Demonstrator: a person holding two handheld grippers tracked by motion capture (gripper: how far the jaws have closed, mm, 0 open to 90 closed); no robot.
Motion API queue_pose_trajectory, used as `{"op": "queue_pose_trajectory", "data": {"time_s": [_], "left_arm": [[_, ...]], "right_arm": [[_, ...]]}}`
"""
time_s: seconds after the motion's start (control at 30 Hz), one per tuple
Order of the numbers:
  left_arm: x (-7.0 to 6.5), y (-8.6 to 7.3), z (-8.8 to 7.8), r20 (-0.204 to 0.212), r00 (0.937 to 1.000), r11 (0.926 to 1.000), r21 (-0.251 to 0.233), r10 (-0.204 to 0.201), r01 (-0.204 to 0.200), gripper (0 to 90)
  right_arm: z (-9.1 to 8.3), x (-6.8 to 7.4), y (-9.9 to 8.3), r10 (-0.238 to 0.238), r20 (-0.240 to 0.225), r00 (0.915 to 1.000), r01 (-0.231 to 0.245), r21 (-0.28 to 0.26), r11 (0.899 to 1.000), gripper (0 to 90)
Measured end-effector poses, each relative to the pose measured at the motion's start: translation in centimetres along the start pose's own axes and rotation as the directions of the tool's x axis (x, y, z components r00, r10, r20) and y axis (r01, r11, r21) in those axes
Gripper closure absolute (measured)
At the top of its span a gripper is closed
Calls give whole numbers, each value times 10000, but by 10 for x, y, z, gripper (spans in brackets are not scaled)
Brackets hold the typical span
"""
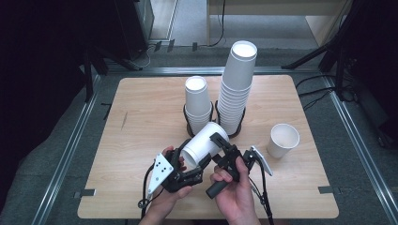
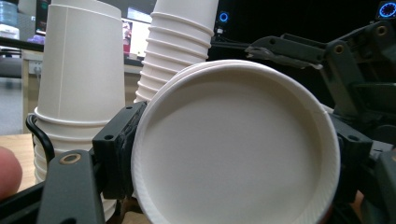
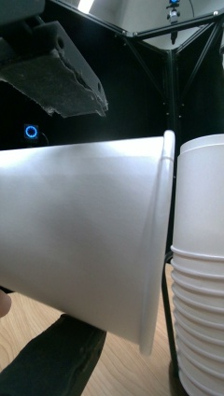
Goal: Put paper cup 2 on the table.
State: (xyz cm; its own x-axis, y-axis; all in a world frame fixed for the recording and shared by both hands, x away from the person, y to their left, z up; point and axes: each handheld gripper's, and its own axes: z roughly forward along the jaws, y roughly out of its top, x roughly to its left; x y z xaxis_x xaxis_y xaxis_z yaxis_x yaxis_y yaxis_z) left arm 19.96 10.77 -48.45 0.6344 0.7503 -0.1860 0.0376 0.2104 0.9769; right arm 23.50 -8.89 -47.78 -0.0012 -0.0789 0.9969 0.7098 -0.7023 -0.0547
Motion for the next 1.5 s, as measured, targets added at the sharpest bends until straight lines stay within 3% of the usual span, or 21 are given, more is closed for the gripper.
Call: {"op": "queue_pose_trajectory", "data": {"time_s": [0.33,0.47,0.6,0.77,0.93,1.07,1.23,1.37,1.4,1.5], "left_arm": [[0,0,0,185,9998,10000,14,44,-44,224],[-1,0,0,294,9995,9999,18,112,-113,223],[1,2,-1,271,9996,9999,-110,55,-52,223],[2,2,-1,343,9993,9999,-81,113,-110,219],[8,4,-2,719,9964,9989,169,-457,446,204],[9,7,-6,642,9976,9996,132,-245,237,201],[13,11,-6,453,9987,9981,588,-222,195,128],[17,16,-7,627,9975,9856,1678,-320,210,60],[18,17,-7,739,9964,9844,1734,-420,286,18],[19,21,-9,887,9942,9824,1814,-610,441,4]], "right_arm": [[8,-3,4,362,-44,9993,-362,99,9993,0],[11,-3,4,447,-284,9986,-442,187,9988,0],[11,-4,3,521,-375,9979,-516,133,9986,80],[11,-5,1,502,-572,9971,-502,11,9987,116],[9,-6,1,347,-476,9983,-353,-109,9993,138],[8,-6,-1,144,-598,9981,-156,-197,9997,146],[9,-7,-2,-130,-513,9986,114,-315,9994,147],[8,-6,-1,-491,-461,9977,458,-693,9965,148],[8,-5,-1,-678,-474,9966,635,-874,9942,149],[7,-4,1,-932,-466,9946,875,-1121,9898,151]]}}
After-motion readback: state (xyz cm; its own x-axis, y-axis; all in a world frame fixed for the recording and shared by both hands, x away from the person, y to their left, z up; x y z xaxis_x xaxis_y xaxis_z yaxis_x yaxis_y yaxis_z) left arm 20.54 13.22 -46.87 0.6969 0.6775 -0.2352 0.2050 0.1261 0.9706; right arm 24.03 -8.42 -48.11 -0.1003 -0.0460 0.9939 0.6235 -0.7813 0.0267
